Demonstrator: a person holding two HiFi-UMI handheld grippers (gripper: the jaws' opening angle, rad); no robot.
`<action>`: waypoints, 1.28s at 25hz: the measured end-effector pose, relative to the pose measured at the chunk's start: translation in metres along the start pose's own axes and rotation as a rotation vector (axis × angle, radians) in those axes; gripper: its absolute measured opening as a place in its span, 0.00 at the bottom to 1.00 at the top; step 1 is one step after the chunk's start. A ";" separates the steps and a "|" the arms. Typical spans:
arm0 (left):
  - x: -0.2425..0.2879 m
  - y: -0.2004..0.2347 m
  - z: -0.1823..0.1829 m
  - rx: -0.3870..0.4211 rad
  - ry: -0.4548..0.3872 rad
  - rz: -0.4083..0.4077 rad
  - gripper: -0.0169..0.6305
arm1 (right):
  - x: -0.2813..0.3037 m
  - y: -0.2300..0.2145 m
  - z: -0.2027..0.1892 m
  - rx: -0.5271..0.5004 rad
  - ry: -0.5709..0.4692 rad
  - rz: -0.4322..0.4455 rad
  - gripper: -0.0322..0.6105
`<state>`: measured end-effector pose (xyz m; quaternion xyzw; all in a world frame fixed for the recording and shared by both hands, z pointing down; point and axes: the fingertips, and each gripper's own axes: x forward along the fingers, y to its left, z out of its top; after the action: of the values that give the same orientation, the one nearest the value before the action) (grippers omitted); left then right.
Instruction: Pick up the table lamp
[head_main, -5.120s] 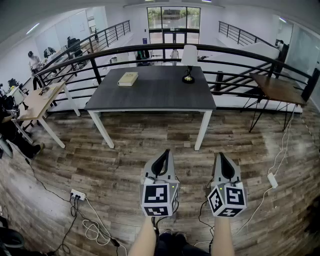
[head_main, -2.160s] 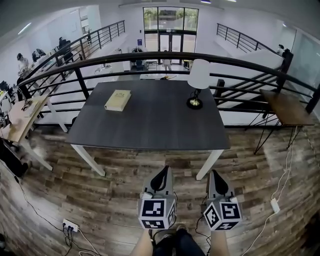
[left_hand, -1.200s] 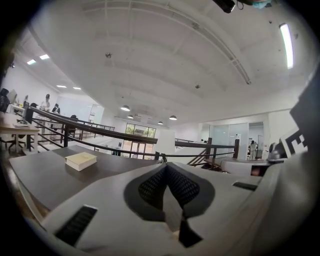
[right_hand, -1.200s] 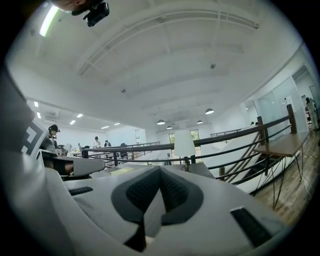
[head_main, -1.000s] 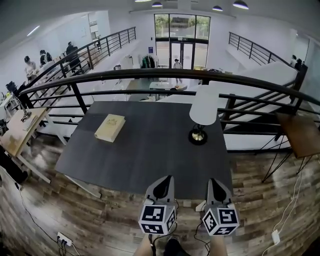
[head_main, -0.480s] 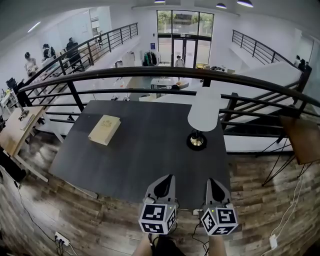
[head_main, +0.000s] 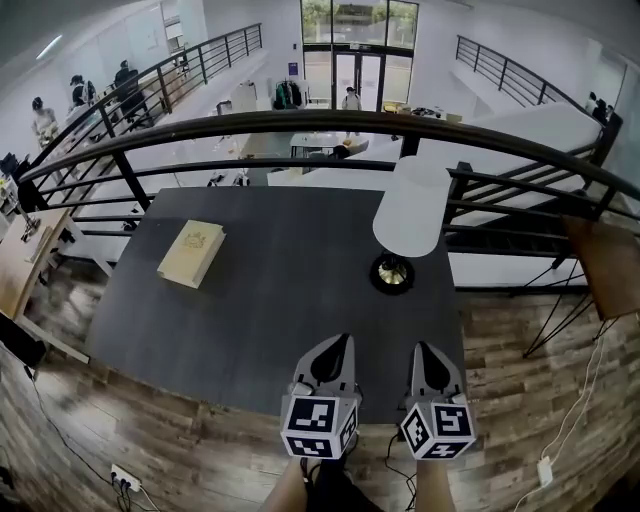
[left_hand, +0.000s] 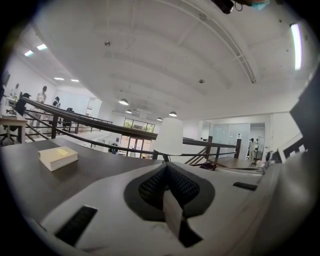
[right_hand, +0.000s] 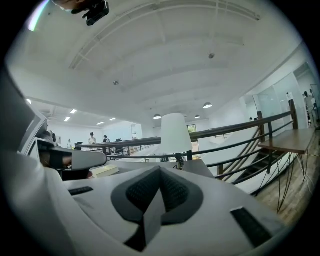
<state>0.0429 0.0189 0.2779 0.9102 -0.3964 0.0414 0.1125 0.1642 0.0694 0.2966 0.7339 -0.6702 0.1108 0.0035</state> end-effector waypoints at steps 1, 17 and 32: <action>0.005 0.005 -0.001 -0.003 0.005 -0.003 0.05 | 0.007 -0.002 0.000 0.001 0.000 -0.007 0.05; 0.088 0.057 0.000 0.019 0.020 -0.024 0.06 | 0.118 -0.015 -0.007 -0.010 0.027 -0.033 0.05; 0.143 0.080 -0.034 0.026 0.049 -0.083 0.05 | 0.194 -0.036 -0.043 -0.010 0.043 -0.130 0.09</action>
<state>0.0828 -0.1275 0.3486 0.9260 -0.3547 0.0642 0.1119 0.2077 -0.1105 0.3764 0.7733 -0.6213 0.1228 0.0288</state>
